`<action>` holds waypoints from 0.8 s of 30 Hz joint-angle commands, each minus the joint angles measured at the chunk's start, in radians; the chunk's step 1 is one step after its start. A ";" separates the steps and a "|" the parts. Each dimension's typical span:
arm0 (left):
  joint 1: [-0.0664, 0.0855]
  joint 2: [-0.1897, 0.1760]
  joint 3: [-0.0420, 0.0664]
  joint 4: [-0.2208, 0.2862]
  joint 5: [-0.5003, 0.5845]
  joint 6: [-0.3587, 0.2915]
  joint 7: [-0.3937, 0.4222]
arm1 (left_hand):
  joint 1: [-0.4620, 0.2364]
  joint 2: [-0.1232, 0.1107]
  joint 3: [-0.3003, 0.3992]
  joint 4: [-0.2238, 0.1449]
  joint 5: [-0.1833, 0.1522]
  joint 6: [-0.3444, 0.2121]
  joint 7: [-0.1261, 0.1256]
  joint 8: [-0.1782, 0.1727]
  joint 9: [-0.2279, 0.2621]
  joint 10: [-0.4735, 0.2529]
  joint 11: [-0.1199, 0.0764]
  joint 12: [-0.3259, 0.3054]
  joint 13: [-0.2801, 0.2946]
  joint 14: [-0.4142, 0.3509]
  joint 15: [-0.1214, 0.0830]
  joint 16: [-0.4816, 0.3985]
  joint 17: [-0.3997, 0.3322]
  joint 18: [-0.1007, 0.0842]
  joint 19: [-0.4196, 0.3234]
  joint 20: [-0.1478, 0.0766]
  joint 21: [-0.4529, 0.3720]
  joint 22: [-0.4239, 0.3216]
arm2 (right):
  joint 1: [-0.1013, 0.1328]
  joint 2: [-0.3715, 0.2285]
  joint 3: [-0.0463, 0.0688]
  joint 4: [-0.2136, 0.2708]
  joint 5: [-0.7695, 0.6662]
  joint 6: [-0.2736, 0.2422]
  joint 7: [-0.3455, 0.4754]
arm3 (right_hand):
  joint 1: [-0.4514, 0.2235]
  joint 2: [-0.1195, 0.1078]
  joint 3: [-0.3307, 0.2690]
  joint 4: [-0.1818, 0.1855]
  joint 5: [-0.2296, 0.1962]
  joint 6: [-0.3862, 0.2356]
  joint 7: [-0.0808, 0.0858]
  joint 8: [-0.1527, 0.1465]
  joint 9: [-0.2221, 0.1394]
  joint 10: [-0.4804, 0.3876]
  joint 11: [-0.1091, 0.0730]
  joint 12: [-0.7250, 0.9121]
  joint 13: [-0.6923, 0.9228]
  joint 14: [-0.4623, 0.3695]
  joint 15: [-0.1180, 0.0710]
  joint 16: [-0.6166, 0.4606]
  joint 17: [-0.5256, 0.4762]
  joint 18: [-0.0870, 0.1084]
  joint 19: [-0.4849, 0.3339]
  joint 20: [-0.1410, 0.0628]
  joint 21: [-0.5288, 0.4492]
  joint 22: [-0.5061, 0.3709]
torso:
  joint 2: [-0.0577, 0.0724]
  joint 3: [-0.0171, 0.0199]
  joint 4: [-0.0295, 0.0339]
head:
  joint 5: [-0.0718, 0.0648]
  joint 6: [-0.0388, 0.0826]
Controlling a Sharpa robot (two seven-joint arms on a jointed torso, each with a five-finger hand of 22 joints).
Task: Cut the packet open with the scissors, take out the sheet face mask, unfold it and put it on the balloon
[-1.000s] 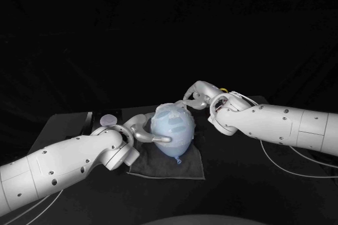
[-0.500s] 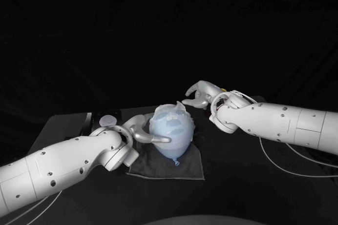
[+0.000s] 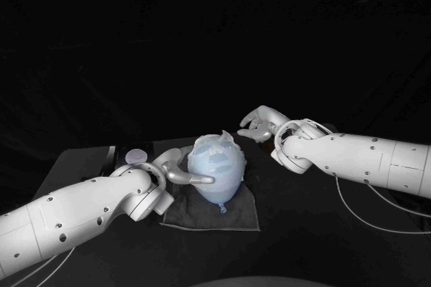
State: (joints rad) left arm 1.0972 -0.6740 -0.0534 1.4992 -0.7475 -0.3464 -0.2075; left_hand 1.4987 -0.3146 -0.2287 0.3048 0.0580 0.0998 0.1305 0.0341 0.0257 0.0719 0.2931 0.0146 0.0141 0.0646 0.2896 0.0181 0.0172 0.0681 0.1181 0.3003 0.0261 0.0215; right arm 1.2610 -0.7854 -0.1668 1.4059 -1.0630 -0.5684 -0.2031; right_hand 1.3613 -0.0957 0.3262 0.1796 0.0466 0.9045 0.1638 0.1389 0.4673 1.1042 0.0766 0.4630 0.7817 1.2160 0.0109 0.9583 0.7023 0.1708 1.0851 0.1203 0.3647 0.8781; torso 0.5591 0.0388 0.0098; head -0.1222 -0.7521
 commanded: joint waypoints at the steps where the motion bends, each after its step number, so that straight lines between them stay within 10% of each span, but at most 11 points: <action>1: 0.000 -0.012 0.001 0.007 0.061 -0.017 0.097 | 0.012 -0.001 0.000 -0.002 -0.003 0.009 0.173 0.002 0.002 0.000 -0.003 -0.001 0.000 0.006 -0.002 -0.002 0.002 -0.008 0.007 -0.003 -0.003 0.001 | 0.000 -0.028 0.000 0.036 0.173 -0.076 0.164 | 0.024 0.004 0.050 0.017 0.010 0.024 0.002 -0.004 -0.009 0.005 0.012 -0.154 -0.167 0.033 0.000 -0.029 -0.016 0.010 0.030 -0.003 -0.014 -0.019 | 0.001 -0.0006 0.0000 | -0.003 0.003; 18: 0.012 -0.088 0.008 0.028 0.213 0.029 0.281 | 0.007 -0.001 -0.001 -0.001 -0.005 -0.003 0.170 -0.002 0.000 -0.002 -0.008 -0.001 0.000 0.007 -0.006 -0.001 0.002 -0.011 -0.003 -0.002 -0.005 -0.001 | -0.049 -0.110 -0.006 0.136 0.331 -0.119 0.348 | -0.005 -0.019 0.103 0.020 0.002 0.070 0.000 -0.019 -0.020 0.128 0.010 -0.377 -0.480 0.129 0.001 0.074 0.144 0.009 0.075 -0.004 -0.017 -0.025 | 0.002 0.0018 0.0001 | -0.012 0.013; 24: 0.032 -0.104 0.014 0.042 0.176 0.009 0.323 | 0.005 -0.001 -0.001 -0.002 -0.005 -0.002 0.170 -0.001 0.000 0.001 -0.011 -0.001 0.000 0.007 -0.010 -0.001 0.002 -0.011 -0.002 -0.002 -0.005 -0.001 | -0.053 -0.101 -0.006 0.133 0.365 -0.176 0.388 | -0.003 -0.015 0.117 0.014 0.002 0.063 0.016 -0.033 -0.027 0.107 0.031 -0.401 -0.544 -0.077 0.030 -0.123 -0.024 -0.004 -0.043 0.017 -0.088 -0.053 | 0.001 0.0016 0.0001 | -0.011 0.019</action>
State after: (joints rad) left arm 1.1250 -0.7787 -0.0406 1.5345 -0.5699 -0.3345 0.0461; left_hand 1.5030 -0.3103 -0.2287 0.3048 0.0580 0.1034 0.1269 0.0342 0.0268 0.0730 0.2867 0.0147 0.0143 0.0772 0.2843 0.0181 0.0207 0.0680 0.1218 0.2966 0.0261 0.0215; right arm 1.2085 -0.8900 -0.1735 1.5391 -0.7413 -0.6852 0.1196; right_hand 1.3641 -0.1147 0.4400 0.1911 0.0554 0.9644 0.1755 0.1047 0.4395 1.2101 0.1082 0.0647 0.2401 1.1390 0.0455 0.8337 0.6806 0.1605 1.0398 0.1386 0.2750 0.8248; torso 0.5608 0.0401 0.0103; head -0.1347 -0.7359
